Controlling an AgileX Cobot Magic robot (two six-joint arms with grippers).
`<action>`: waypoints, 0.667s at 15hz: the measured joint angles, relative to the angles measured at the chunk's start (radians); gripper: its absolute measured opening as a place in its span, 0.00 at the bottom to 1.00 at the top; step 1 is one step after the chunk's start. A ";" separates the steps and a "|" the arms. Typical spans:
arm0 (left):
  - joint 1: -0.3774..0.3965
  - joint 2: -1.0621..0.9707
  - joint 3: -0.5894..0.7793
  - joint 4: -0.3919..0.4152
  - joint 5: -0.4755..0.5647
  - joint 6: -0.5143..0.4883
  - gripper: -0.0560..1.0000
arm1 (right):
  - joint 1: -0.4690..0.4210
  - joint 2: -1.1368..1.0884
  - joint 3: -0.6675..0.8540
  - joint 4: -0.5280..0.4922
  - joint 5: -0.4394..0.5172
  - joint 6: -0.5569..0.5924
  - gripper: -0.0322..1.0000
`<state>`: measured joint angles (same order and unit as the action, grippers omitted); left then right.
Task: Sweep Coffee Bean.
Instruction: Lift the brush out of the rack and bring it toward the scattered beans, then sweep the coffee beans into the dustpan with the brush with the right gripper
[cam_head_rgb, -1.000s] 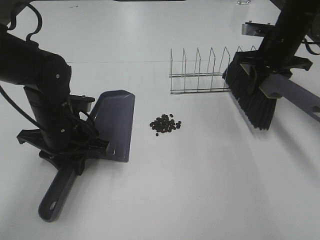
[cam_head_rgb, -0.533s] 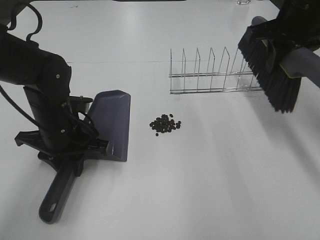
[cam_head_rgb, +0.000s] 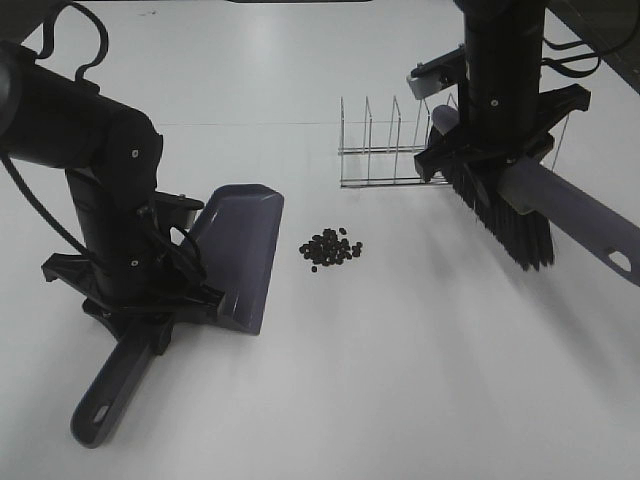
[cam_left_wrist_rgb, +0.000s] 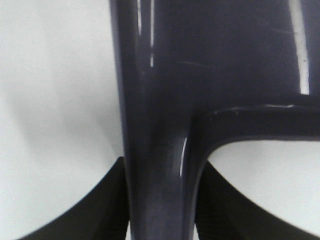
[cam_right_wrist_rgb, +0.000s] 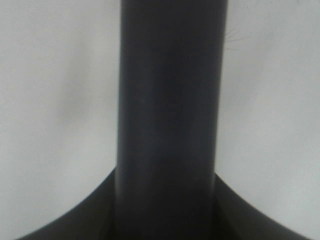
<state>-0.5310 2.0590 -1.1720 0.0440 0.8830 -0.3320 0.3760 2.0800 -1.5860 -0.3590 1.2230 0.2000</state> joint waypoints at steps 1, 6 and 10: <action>0.000 0.009 -0.010 0.015 -0.002 0.001 0.36 | 0.004 0.039 0.001 -0.025 -0.001 0.026 0.32; 0.000 0.045 -0.055 0.025 0.016 0.020 0.36 | 0.005 0.098 -0.025 -0.044 -0.003 0.091 0.32; 0.000 0.056 -0.085 0.025 0.019 0.041 0.36 | 0.005 0.150 -0.087 0.001 -0.002 0.122 0.32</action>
<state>-0.5310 2.1150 -1.2570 0.0690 0.9020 -0.2910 0.3810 2.2300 -1.6730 -0.3580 1.2210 0.3220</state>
